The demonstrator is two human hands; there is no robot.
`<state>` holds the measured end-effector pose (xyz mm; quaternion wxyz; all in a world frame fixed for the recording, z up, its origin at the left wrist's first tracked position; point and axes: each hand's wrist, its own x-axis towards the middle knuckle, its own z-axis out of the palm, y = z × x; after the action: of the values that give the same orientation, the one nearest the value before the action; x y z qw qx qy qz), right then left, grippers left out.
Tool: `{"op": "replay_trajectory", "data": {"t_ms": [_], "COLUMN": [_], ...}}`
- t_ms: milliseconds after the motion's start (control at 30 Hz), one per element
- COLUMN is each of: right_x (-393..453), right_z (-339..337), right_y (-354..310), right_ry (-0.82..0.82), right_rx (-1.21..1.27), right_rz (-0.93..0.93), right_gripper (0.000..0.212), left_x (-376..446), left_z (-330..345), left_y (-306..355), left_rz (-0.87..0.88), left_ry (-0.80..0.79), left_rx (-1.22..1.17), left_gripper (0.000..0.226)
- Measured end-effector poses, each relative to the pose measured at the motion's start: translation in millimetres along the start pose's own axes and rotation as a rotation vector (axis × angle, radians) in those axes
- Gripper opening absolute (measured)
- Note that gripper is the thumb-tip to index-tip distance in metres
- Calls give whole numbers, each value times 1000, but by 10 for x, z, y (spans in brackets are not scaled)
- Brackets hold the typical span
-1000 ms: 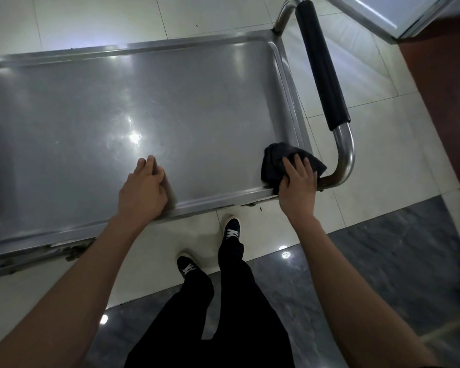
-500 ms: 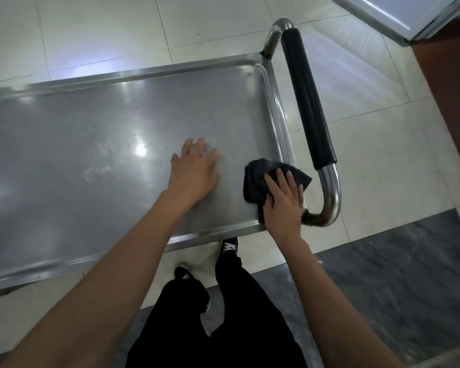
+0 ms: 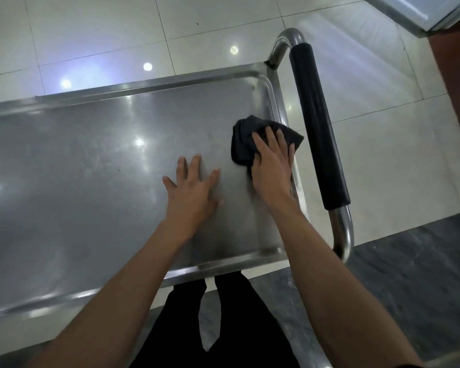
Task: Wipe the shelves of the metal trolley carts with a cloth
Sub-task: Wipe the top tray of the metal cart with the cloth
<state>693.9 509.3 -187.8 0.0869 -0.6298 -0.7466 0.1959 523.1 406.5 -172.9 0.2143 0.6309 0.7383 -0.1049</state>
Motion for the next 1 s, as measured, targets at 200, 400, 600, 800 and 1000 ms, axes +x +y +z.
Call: {"op": "replay_trajectory", "data": {"t_ms": [200, 400, 600, 800, 1000], "right_x": [863, 1403, 1045, 19, -1180], "right_z": [24, -14, -89, -1, 71], "right_y": [-237, -360, -296, -104, 159], "right_ry": [13, -25, -62, -75, -90], "right_rx": [-2, -2, 30, 84, 67], "right_rz": [-35, -89, -109, -109, -89], "right_gripper": [51, 50, 49, 49, 50], "left_x": [-15, 32, 50, 64, 77], "left_z": [-16, 9, 0, -35, -130], "left_y": [-12, -37, -35, -72, -303], "left_rz": [21, 17, -4, 14, 104], "left_ry": [49, 53, 47, 36, 34], "left_rx": [-15, -24, -69, -73, -102], "left_gripper": [78, 78, 76, 76, 71]}}
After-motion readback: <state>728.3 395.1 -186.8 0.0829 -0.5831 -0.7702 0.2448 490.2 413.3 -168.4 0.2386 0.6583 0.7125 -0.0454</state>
